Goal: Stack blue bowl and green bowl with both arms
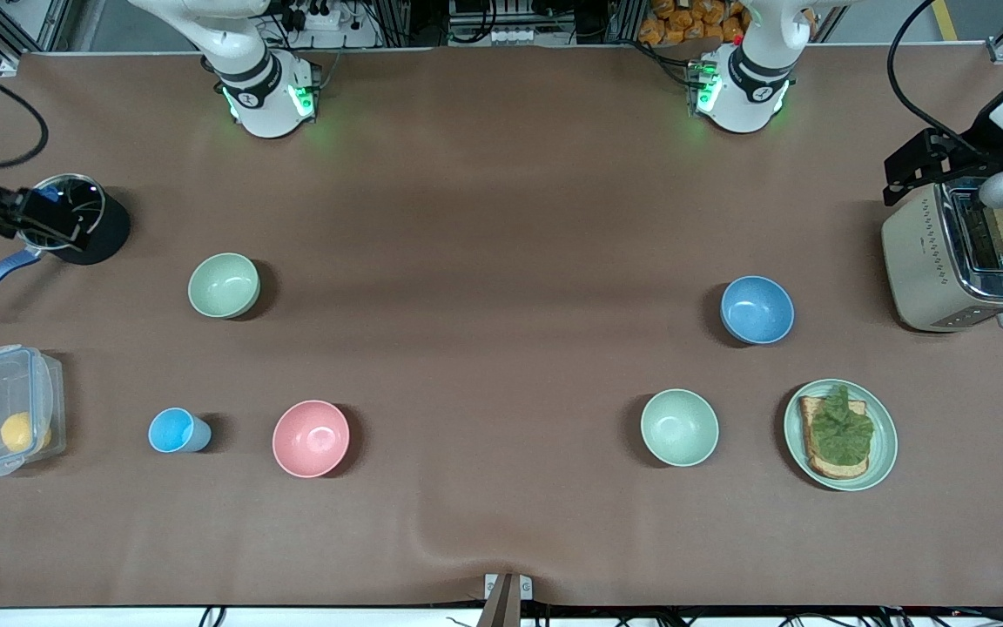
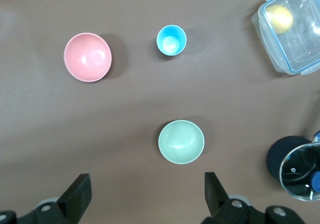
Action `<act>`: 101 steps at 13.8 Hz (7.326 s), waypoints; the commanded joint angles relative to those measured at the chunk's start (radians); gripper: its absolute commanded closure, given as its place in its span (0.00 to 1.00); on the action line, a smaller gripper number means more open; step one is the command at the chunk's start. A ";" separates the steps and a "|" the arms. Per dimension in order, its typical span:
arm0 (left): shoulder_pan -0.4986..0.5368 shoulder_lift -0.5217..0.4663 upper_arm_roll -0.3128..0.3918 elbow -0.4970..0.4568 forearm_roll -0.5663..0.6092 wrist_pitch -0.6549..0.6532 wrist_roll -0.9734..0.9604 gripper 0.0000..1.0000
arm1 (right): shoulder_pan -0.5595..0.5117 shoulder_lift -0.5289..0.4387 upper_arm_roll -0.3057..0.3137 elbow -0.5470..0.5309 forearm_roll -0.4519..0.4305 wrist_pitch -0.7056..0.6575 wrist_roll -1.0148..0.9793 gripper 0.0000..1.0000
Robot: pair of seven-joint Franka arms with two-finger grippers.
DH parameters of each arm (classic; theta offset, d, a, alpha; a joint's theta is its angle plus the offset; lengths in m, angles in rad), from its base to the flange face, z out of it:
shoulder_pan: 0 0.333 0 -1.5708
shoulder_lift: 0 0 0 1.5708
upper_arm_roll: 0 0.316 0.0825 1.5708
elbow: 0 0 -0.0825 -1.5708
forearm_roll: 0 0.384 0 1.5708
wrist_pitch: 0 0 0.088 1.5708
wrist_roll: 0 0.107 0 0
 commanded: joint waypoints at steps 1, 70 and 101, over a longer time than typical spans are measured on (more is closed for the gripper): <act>0.009 0.015 0.000 0.002 -0.011 -0.017 0.030 0.00 | -0.022 -0.016 0.004 -0.147 0.014 0.088 -0.012 0.00; 0.068 0.266 -0.236 -0.329 -0.051 0.526 -0.386 1.00 | 0.642 0.223 0.010 -0.542 0.250 0.897 1.081 1.00; -0.103 0.470 -0.247 -0.268 -0.184 0.561 -0.426 1.00 | 0.750 0.516 -0.071 -0.167 0.192 0.776 1.475 0.00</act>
